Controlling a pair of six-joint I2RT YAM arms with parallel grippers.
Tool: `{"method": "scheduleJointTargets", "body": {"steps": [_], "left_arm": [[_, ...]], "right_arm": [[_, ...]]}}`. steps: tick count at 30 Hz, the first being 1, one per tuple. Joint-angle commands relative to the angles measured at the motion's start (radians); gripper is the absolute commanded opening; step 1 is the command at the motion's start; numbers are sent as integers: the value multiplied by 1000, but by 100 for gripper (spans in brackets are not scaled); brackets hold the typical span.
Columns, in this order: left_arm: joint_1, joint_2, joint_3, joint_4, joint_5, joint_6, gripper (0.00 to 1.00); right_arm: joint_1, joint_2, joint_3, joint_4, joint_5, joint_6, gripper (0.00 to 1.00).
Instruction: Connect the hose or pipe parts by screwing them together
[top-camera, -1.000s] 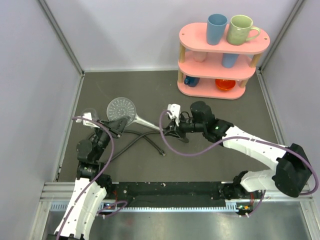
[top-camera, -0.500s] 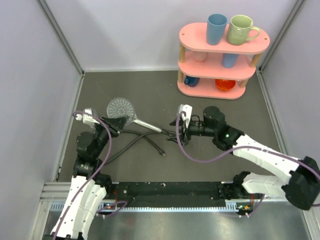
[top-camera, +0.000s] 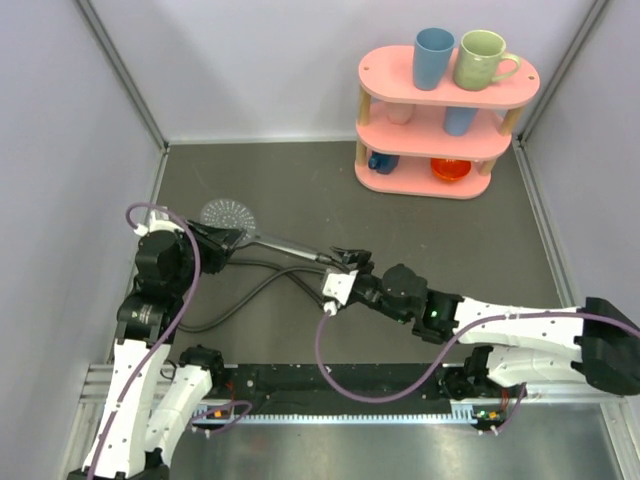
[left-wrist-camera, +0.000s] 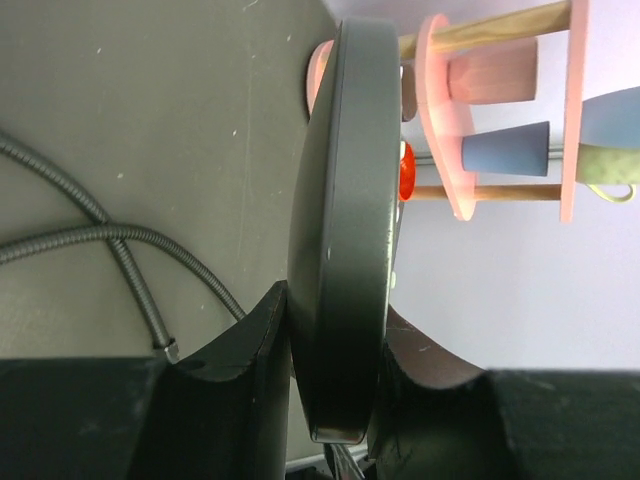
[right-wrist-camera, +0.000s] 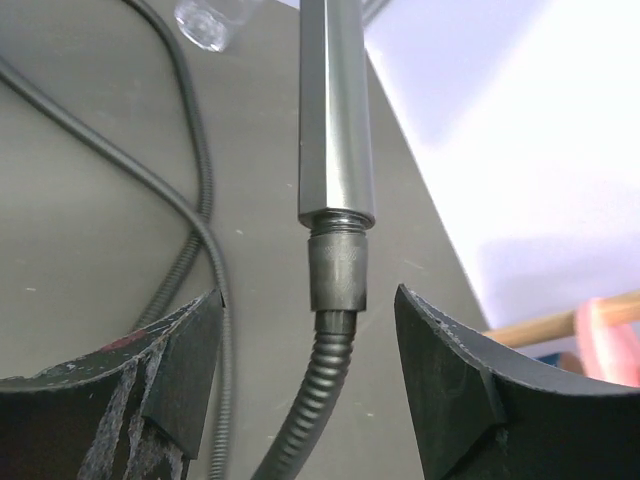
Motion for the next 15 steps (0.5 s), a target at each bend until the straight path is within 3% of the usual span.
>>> {"method": "scheduleJointTargets", "body": {"steps": [1, 10, 13, 14, 15], "left_arm": [[-4, 9, 112, -113, -13, -49, 0], [-2, 5, 117, -153, -1, -55, 0], [-4, -5, 107, -153, 5, -43, 0], [-2, -5, 107, -151, -8, -16, 0], [-4, -8, 106, -151, -19, 4, 0]], "right_arm": [[75, 93, 43, 168, 231, -191, 67], [157, 210, 88, 279, 329, -333, 36], [158, 223, 129, 216, 320, -287, 7], [158, 223, 155, 185, 308, -241, 0], [157, 220, 167, 155, 292, -216, 0]]}}
